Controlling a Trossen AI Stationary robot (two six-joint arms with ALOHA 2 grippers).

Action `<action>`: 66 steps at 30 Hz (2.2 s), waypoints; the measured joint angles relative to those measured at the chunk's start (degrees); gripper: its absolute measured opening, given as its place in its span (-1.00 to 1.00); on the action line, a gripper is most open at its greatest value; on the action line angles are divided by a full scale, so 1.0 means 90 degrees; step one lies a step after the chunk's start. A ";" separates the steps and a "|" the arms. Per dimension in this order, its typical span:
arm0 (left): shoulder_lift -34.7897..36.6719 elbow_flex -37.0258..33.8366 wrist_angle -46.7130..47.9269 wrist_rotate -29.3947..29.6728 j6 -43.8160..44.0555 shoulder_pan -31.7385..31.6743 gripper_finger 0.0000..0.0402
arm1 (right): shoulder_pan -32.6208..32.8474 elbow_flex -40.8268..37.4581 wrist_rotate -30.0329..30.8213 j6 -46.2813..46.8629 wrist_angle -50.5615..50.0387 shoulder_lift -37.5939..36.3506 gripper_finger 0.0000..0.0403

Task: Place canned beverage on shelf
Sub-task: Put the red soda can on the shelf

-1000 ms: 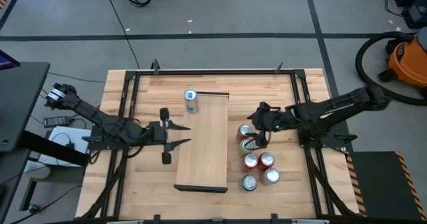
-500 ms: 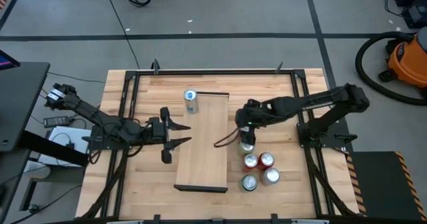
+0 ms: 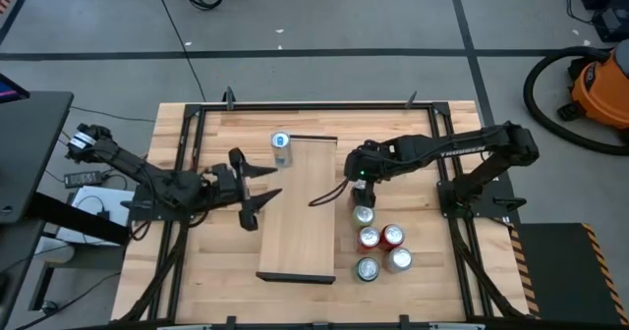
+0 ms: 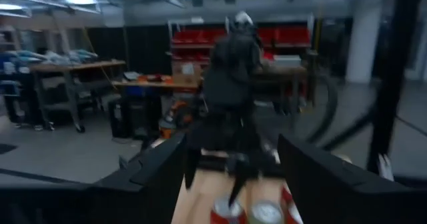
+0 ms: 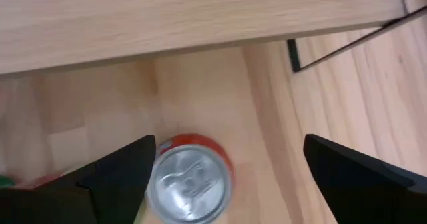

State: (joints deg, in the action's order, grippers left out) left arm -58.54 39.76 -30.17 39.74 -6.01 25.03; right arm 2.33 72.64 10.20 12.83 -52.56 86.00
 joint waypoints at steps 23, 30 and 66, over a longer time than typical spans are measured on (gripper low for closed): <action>-0.0384 0.0006 -0.0585 -0.0449 0.0061 -0.1304 0.27 | 0.0060 -0.0012 0.0230 0.1177 -0.0337 0.0029 0.89; -0.0284 0.0001 -0.0341 -0.0451 0.0105 -0.1048 0.27 | -0.0462 -0.0012 -0.0086 0.1609 -0.0923 0.0087 0.89; -0.0202 0.0001 0.0997 -0.0375 0.1721 -0.0303 0.27 | 0.0255 0.0214 0.0233 0.1216 -0.0328 0.0755 0.89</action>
State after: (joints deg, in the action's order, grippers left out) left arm -60.36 39.77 -21.20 36.37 9.47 22.31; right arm 4.62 74.57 12.30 23.78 -55.51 92.79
